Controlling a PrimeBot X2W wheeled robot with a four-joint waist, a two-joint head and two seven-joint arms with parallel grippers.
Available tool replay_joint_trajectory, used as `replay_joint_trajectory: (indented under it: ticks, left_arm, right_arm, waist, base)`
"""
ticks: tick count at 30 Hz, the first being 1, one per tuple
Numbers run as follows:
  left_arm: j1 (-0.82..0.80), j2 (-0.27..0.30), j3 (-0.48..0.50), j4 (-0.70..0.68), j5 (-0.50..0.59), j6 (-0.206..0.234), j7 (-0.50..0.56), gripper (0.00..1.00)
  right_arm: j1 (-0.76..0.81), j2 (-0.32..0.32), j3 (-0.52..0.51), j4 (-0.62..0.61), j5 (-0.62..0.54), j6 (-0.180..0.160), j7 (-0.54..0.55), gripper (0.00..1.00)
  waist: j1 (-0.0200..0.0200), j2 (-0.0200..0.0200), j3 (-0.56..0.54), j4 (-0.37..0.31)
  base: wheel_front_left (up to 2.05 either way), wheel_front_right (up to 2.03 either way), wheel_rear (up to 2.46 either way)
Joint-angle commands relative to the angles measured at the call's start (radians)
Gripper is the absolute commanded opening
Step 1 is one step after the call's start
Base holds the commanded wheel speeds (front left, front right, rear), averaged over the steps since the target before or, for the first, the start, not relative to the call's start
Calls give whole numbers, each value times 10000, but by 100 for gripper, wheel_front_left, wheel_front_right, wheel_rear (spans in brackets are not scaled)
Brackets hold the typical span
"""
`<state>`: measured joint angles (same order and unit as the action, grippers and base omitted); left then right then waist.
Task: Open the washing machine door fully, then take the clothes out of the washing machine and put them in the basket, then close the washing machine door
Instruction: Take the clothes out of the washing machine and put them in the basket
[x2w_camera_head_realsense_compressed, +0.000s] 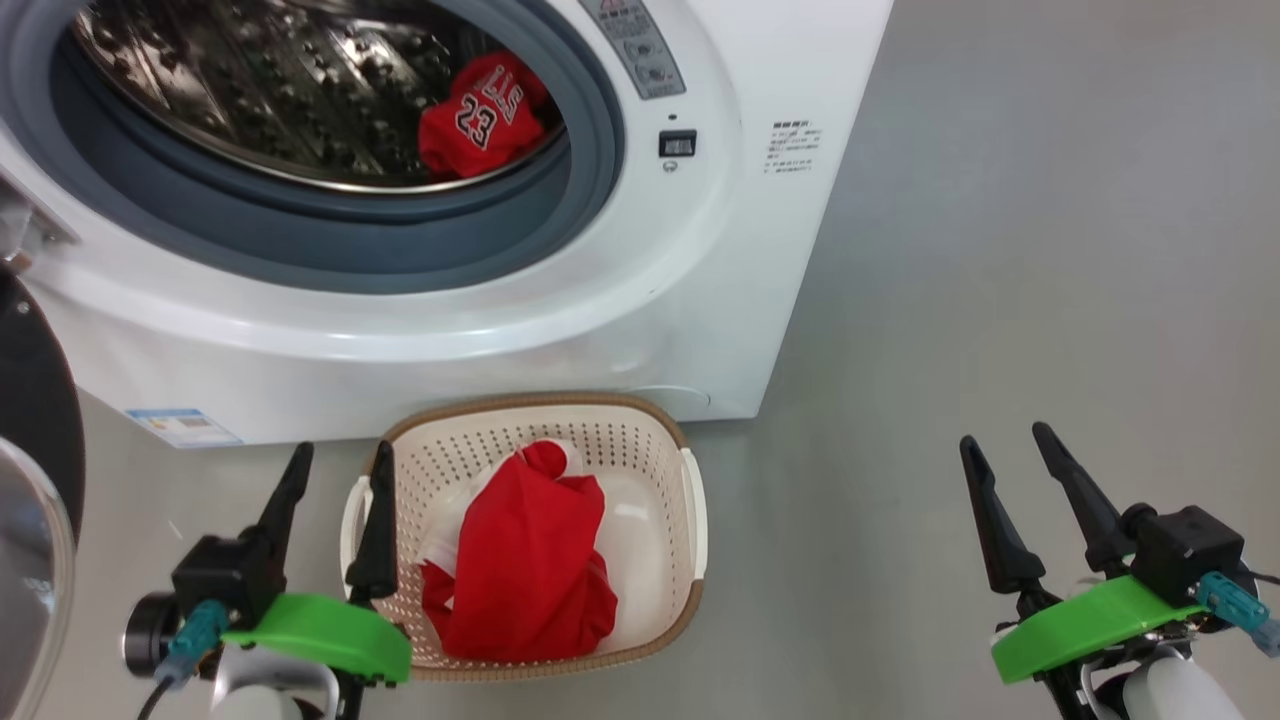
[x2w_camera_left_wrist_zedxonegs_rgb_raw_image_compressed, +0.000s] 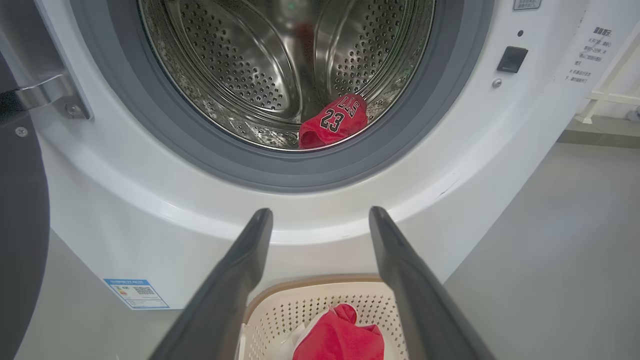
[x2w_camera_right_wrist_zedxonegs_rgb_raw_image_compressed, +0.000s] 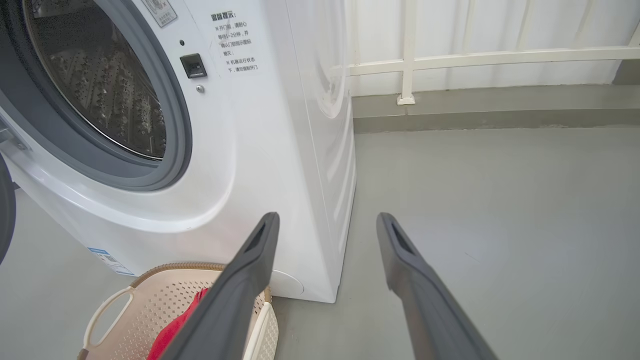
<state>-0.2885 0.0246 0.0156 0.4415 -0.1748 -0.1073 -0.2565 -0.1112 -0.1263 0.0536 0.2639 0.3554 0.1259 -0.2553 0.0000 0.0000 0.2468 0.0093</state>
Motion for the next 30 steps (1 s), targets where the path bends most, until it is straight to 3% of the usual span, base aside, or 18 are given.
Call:
replay_joint_trajectory:
  ticks: [1,14,30]
  left_arm:
    - [260,256,368,-457,170,-20,-53,100]
    - [1953,256,595,-2337,301,190,-53,100]
    - [3251,256,764,-3424,60,456,-53,100]
  right_arm:
    - [171,-125,210,-195,57,48,-65,100]
    - [984,-72,36,-308,64,48,-65,100]
    - [1448,-7,-132,-425,57,48,-65,100]
  waist:
    - [0,0,-373,20]
    - [0,0,-1060,96]
    - [0,0,-1280,84]
  base:
    - [0,0,0]
    - [0,0,0]
    - [0,0,0]
